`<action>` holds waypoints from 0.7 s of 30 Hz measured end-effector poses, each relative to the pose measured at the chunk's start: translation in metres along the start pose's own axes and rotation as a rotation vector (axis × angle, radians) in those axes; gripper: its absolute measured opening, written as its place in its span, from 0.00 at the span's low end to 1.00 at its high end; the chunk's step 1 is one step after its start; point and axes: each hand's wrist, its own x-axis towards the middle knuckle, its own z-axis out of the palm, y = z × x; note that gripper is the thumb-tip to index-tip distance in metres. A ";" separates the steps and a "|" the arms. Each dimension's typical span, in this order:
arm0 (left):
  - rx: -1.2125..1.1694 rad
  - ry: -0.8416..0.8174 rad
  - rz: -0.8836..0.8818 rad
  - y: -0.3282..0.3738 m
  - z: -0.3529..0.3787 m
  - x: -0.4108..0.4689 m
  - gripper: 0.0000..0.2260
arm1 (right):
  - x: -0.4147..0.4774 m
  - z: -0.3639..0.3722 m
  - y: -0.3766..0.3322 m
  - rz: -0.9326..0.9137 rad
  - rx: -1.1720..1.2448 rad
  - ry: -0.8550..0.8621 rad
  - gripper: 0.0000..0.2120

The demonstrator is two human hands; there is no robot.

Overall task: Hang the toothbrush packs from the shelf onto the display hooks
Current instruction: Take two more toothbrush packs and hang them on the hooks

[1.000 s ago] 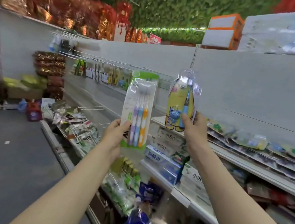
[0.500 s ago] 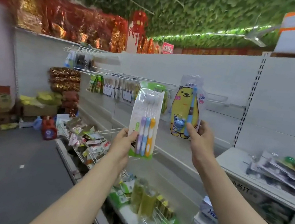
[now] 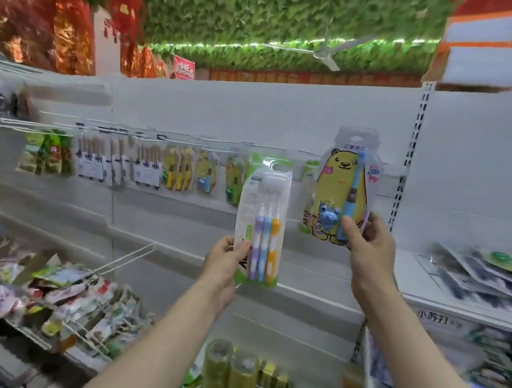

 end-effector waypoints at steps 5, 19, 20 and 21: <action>0.024 -0.168 -0.058 0.009 -0.012 0.037 0.00 | -0.018 0.024 -0.001 -0.020 -0.060 0.159 0.08; -0.006 -0.308 -0.159 -0.015 0.015 0.080 0.04 | -0.018 0.029 0.001 -0.094 -0.159 0.281 0.12; -0.010 -0.311 -0.162 -0.016 0.018 0.083 0.04 | -0.016 0.028 0.003 -0.095 -0.154 0.289 0.12; -0.014 -0.316 -0.160 -0.016 0.021 0.086 0.04 | -0.014 0.026 0.004 -0.095 -0.149 0.293 0.13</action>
